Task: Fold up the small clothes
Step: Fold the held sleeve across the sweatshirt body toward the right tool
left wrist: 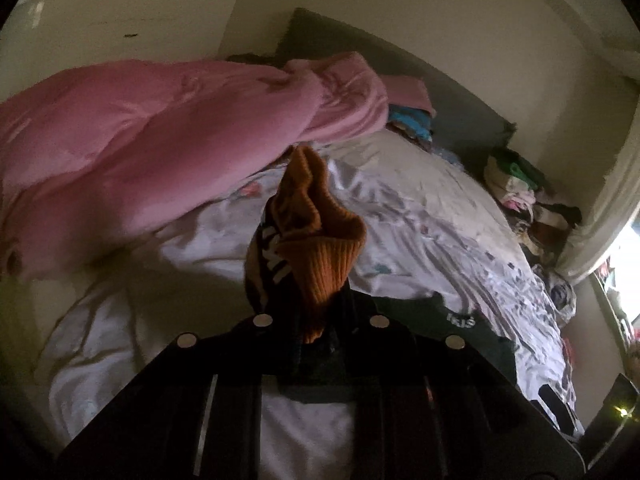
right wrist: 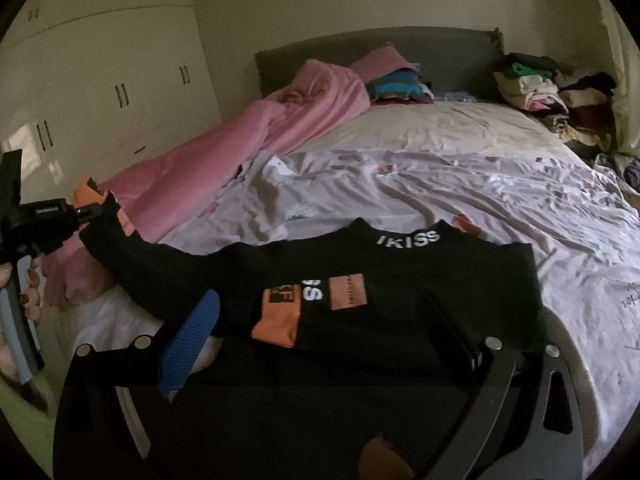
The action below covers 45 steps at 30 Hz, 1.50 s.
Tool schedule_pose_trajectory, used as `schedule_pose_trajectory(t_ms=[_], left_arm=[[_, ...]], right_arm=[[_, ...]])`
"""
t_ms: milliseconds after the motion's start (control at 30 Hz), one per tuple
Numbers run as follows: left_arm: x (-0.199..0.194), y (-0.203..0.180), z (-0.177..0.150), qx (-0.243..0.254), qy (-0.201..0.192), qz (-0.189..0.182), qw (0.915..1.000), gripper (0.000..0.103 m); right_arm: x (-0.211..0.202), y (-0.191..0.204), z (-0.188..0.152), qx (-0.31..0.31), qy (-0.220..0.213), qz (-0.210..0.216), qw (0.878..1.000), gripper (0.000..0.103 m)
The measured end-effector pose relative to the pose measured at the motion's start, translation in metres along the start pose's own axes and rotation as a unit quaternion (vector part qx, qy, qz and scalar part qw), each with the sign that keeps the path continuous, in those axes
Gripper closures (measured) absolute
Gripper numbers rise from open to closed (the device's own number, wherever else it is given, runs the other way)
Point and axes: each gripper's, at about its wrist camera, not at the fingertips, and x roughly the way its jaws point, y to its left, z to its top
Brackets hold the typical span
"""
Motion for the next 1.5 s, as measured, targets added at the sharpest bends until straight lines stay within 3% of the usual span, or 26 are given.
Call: schedule_pose_trajectory(t_ms=[533, 1033, 1267, 1500], left_arm=[[0.017, -0.091, -0.013, 0.043, 0.031, -0.084, 0.9951, 0.097], [0.040, -0.145, -0.042, 0.084, 0.066, -0.112, 0.9879, 0.097], [0.066, -0.172, -0.073, 0.104, 0.106, -0.134, 0.9797, 0.097], [0.100, -0.201, -0.116, 0.138, 0.163, -0.158, 0.9641, 0.096]], right_arm=[[-0.044, -0.066, 0.009, 0.040, -0.028, -0.046, 0.998, 0.005], [-0.068, -0.109, -0.002, 0.070, -0.039, -0.072, 0.994, 0.005], [-0.072, -0.133, -0.015, 0.094, -0.035, -0.090, 0.991, 0.005], [-0.070, -0.153, -0.025, 0.112, -0.029, -0.104, 0.988, 0.005]])
